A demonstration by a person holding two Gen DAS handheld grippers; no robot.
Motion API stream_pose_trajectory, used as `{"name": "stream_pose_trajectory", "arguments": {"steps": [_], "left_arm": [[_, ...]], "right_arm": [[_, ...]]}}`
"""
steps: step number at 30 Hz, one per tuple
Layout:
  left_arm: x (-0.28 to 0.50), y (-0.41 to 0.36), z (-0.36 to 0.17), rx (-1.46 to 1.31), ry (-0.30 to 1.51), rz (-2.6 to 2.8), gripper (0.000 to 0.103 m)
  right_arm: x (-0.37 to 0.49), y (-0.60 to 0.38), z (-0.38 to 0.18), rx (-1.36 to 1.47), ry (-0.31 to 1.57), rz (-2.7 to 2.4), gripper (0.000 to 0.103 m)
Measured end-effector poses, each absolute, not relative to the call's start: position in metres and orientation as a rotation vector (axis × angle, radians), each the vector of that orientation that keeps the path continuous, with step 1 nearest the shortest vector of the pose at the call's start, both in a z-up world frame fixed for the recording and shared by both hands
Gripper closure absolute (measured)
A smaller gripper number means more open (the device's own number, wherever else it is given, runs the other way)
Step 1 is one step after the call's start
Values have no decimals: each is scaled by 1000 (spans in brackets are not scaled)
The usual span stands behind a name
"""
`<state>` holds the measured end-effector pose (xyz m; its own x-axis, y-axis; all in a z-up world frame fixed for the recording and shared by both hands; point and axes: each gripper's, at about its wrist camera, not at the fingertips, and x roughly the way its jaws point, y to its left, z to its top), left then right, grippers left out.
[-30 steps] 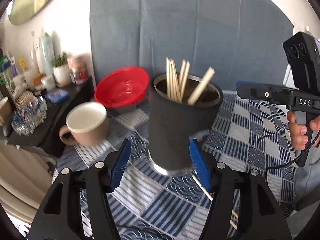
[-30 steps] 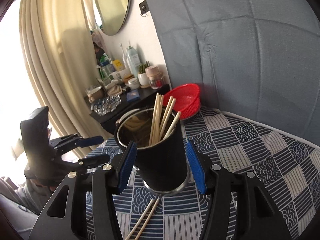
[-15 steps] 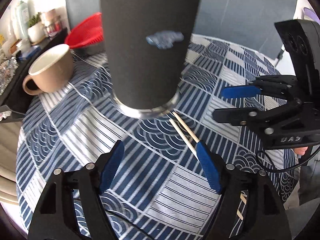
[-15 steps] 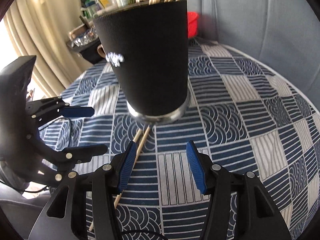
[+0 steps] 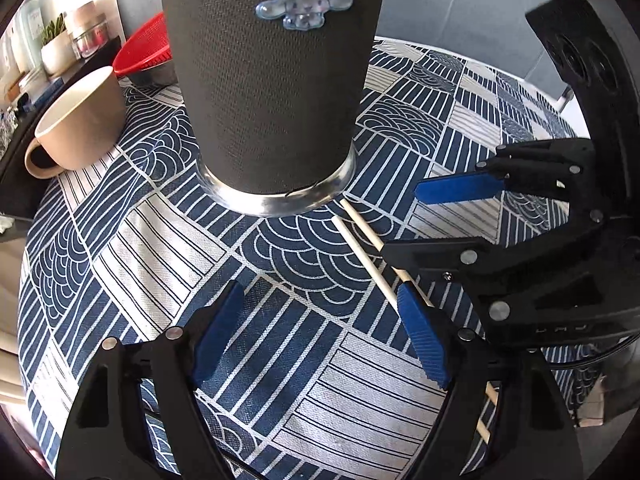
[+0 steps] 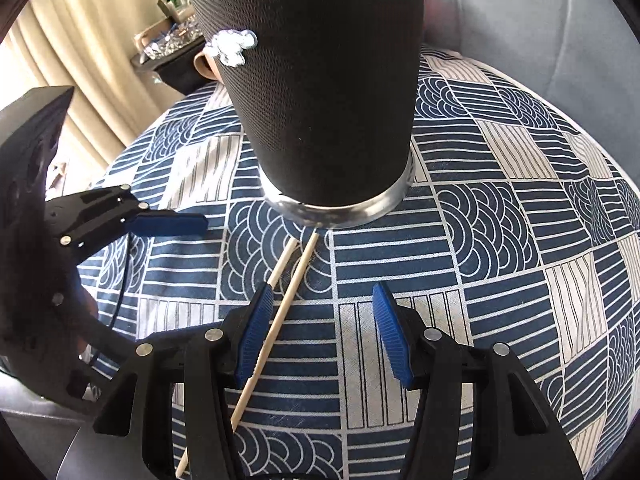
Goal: Organize utensils
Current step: 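Move the open right tool down to the chopsticks beside the holder base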
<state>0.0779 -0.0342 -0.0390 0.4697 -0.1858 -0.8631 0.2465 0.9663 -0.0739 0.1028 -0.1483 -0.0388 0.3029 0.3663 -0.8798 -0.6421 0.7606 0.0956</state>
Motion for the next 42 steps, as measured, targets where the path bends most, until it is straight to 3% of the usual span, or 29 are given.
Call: {"name": "stream_pose_trajectory", "arguments": {"steps": [9,19,23,36,41,42], "left_arm": [[81,-41,-42,120,1051,-270,14],[81,-21,-39,196,1087,-187,18],[83,-14,-27,123,1088,-244,19],[84,-54,-36,236,1067,-291,18],[79,-40,-34,221,1089,-328,31],[77,-36,-35,237,1105,-314,39]], "right_arm": [[111,-141,-41,-373,1089,647,47],[111,-162,-34,-352,1092,598,45],[106,-155,-33,-392,1100,617,52],[118,-143,-39,-441,1125,606,56],[117,-150,-37,-439,1146,619,67],[118,-152,-37,-445,1149,620,69]]}}
